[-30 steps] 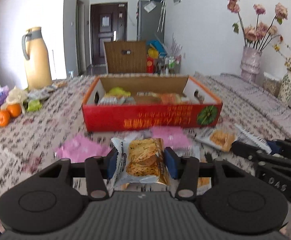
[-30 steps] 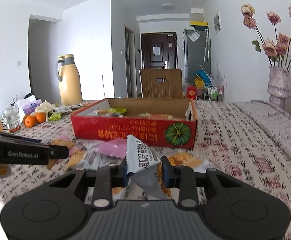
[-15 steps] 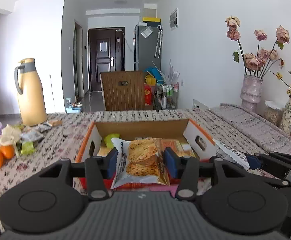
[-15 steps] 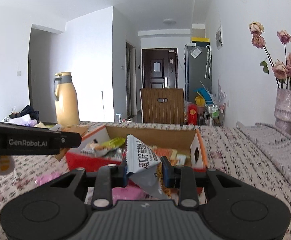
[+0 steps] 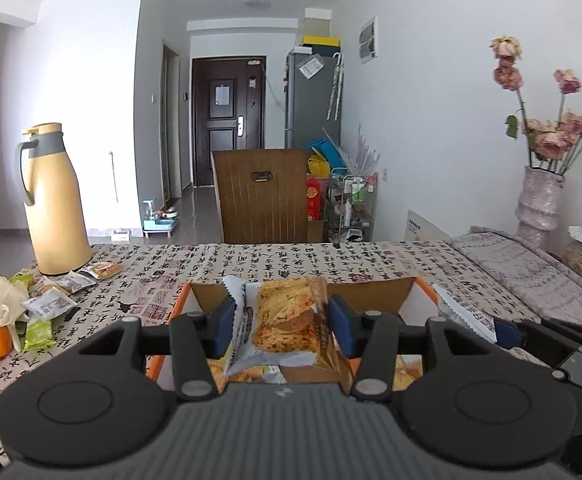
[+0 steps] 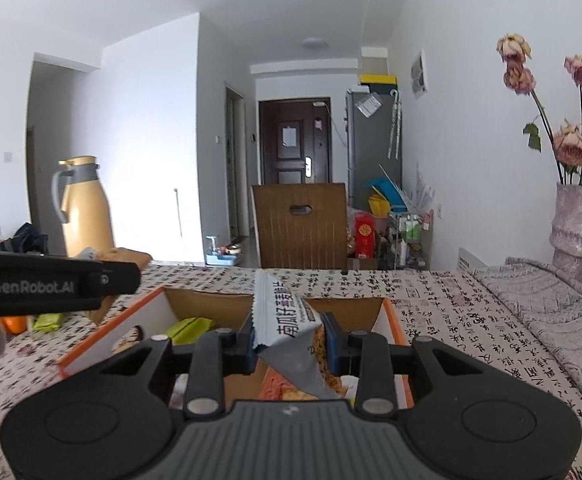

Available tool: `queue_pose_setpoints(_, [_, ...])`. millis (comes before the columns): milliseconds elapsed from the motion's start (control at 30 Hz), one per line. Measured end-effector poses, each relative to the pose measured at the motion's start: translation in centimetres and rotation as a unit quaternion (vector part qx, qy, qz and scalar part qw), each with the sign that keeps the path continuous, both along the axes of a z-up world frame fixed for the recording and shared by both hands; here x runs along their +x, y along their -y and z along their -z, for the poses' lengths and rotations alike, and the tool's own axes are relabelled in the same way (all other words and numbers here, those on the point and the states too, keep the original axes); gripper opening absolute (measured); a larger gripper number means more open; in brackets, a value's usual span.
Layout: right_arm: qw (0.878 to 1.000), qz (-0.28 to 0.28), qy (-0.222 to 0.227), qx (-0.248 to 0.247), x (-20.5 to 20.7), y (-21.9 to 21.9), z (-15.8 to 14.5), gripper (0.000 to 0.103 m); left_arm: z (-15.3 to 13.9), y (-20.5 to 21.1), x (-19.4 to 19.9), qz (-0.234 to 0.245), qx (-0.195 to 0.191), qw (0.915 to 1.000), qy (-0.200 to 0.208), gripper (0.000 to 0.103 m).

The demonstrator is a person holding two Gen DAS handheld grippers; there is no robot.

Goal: Organize snacks
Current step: 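Open both tools to release the cracker packs into the box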

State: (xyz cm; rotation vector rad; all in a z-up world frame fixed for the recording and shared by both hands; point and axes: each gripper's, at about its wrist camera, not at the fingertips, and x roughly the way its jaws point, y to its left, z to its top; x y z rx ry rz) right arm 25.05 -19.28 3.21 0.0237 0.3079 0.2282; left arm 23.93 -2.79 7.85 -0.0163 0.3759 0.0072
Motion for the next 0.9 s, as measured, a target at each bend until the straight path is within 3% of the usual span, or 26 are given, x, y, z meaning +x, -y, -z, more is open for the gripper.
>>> queue_pose_setpoints(233, [0.999, 0.021, -0.024, 0.01, 4.0, -0.4, 1.4, 0.03, 1.8, -0.8, 4.2, -0.016, -0.009, 0.9996, -0.022, 0.05])
queue_pose_setpoints(533, [0.999, 0.016, -0.037, 0.012, 4.6, -0.3, 3.0, 0.031, 4.4, -1.8, 5.7, -0.016, -0.018, 0.9982, -0.055, 0.051])
queue_pose_setpoints(600, [0.999, 0.016, -0.04, 0.01, 4.6, -0.3, 3.2, 0.031, 4.6, -1.7, 5.6, -0.017, -0.015, 0.9982, -0.055, 0.056])
queue_pose_setpoints(667, [0.999, 0.02, -0.044, 0.013, 4.6, -0.2, 3.2, 0.031, 4.5, -1.9, 5.4, -0.025, -0.018, 0.9983, -0.049, 0.079])
queue_pose_setpoints(733, [0.999, 0.023, -0.043, 0.019, 4.5, 0.0, 3.1, 0.033, 4.3, -2.2, 5.1, -0.036, -0.023, 0.9984, -0.038, 0.087])
queue_pose_setpoints(767, [0.999, 0.025, -0.041, 0.023, 4.4, 0.1, 3.0, 0.045, 4.1, -2.3, 5.0, -0.038, -0.025, 0.9983, -0.035, 0.093])
queue_pose_setpoints(800, [0.999, 0.028, -0.039, 0.024, 4.4, 0.2, 3.0, 0.066, 4.1, -2.4, 4.9, -0.04, -0.027, 0.9983, -0.033, 0.098])
queue_pose_setpoints(867, [0.998, 0.037, -0.033, 0.026, 4.1, 0.4, 3.0, 0.091, 4.0, -2.4, 4.7, -0.049, -0.027, 0.9981, -0.026, 0.103])
queue_pose_setpoints(900, [0.998, 0.038, -0.03, 0.029, 4.0, 0.5, 2.9, 0.095, 4.0, -2.5, 4.8, -0.047, -0.029, 0.9981, -0.027, 0.103])
